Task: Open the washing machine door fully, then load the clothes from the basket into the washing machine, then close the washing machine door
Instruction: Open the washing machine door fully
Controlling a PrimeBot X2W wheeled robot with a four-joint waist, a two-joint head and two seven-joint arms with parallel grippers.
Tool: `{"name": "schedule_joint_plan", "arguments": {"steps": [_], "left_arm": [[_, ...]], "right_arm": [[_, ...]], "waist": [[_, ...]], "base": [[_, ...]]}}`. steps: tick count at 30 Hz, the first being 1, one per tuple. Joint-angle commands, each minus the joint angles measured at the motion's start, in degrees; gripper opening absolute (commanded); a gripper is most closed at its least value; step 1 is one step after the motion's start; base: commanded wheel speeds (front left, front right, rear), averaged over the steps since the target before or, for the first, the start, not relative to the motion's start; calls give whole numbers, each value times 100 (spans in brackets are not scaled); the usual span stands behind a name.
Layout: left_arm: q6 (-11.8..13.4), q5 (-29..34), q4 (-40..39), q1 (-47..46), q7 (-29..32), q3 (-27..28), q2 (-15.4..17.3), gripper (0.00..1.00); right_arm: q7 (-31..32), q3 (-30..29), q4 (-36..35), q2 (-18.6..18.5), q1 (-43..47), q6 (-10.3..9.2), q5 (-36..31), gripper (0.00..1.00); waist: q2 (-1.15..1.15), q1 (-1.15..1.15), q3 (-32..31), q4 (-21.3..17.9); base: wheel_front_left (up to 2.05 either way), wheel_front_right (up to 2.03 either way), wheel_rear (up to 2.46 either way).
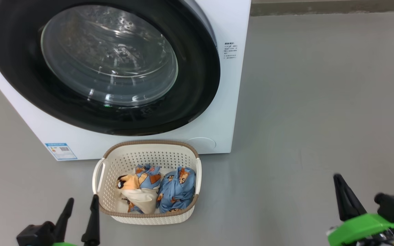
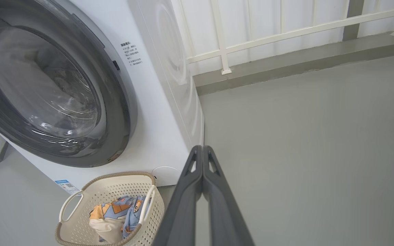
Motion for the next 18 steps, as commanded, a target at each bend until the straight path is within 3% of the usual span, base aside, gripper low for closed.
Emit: {"name": "schedule_joint_plan", "arguments": {"steps": [1, 11, 18], "left_arm": [[-9, -41, -155, -170, -37, 158, 46, 100], [-9, -108, -192, -293, -37, 92, -14, 100], [-9, -138, -271, -490, -37, 51, 4, 100]], "right_arm": [[-70, 182, -181, 16, -322, 8, 125, 0], [-70, 414, -209, 247, -1133, 8, 970, 0], [-70, 548, -37, 199, -2173, 8, 1828, 0]], "waist": [[0, 0, 29, 24], [0, 0, 241, 123], [0, 0, 494, 198]], "base": [[0, 0, 0], [0, 0, 0], [0, 0, 0]]}}
